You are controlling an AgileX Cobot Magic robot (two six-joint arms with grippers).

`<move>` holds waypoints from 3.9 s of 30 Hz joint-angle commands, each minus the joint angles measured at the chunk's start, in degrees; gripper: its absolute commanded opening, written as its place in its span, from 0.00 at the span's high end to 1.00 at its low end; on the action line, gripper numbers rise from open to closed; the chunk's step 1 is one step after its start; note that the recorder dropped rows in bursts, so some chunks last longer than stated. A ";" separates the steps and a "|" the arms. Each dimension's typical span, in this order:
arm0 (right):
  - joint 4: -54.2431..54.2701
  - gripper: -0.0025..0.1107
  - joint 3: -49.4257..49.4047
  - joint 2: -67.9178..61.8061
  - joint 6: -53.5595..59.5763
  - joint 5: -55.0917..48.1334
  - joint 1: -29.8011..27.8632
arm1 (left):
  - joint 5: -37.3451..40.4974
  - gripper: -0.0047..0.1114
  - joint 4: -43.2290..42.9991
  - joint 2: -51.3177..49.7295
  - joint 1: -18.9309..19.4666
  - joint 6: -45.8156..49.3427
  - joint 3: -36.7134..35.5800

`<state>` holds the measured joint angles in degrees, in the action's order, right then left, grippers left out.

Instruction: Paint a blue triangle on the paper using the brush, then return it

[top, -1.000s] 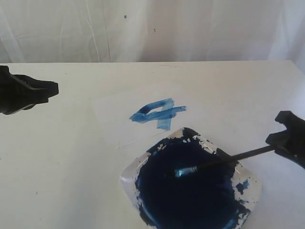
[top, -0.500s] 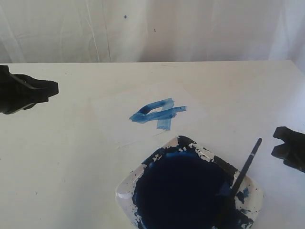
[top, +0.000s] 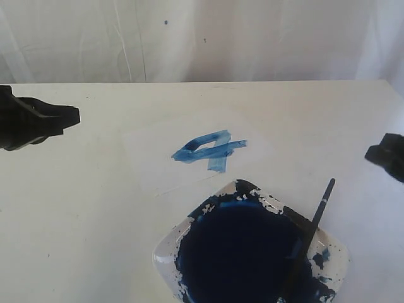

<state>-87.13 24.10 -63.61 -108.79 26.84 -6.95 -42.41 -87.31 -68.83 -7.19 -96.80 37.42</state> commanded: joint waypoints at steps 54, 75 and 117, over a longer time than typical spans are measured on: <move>-9.21 0.98 2.66 59.48 -2.47 -1.86 0.09 | 7.74 0.96 -12.64 42.13 0.24 -18.90 -0.31; -12.82 0.98 2.66 60.95 -2.47 -0.43 2.51 | 4.54 0.96 -12.64 42.13 0.24 -18.90 -0.31; -12.82 0.98 2.66 60.95 -2.87 -0.44 2.51 | 18.50 0.96 43.57 50.77 0.24 45.44 -21.56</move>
<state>-99.55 26.24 -3.07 -111.37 26.22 -4.66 -24.59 -42.63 -19.32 -7.19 -53.65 16.96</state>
